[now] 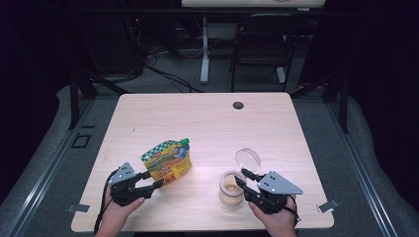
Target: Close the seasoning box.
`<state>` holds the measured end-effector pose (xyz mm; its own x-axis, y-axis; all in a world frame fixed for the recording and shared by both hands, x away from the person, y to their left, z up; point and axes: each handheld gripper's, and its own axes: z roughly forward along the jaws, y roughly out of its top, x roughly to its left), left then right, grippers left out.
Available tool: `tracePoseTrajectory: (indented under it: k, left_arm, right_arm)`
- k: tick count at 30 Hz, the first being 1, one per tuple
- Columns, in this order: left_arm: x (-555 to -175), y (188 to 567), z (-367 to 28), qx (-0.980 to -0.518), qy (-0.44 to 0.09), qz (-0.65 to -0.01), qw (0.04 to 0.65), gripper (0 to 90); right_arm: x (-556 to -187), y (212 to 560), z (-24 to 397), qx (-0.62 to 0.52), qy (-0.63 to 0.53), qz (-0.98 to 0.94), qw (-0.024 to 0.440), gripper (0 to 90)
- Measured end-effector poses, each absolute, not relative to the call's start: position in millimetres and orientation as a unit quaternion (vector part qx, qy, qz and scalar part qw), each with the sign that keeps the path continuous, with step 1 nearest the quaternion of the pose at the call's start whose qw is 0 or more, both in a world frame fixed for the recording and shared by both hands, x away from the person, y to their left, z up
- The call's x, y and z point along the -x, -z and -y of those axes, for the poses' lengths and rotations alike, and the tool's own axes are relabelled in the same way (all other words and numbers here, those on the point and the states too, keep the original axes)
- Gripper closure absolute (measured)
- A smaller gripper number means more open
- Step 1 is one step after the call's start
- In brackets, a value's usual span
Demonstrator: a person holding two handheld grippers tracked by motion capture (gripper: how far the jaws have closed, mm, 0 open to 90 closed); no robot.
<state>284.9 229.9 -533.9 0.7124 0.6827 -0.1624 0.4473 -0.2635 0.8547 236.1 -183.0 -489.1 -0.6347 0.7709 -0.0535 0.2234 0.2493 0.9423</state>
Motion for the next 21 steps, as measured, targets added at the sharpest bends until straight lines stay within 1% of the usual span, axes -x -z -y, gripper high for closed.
tracePoseTrajectory:
  k: [5, 13, 21]
  left_arm:
    - [-284.8, 532.9, -231.3, -0.781, -0.123, -0.363, 0.494, 46.7]
    - [-286.1, 533.4, -233.3, -0.773, -0.115, -0.371, 0.502, 47.1]
    - [-286.2, 533.6, -234.4, -0.776, -0.122, -0.371, 0.495, 47.2]
  right_arm:
    - [-231.5, 480.1, 190.1, -0.335, -0.507, -0.745, 0.275, 72.3]
    - [-227.8, 464.5, 206.3, -0.351, -0.512, -0.735, 0.272, 76.5]
    - [-229.1, 457.9, 217.1, -0.362, -0.505, -0.737, 0.266, 83.8]
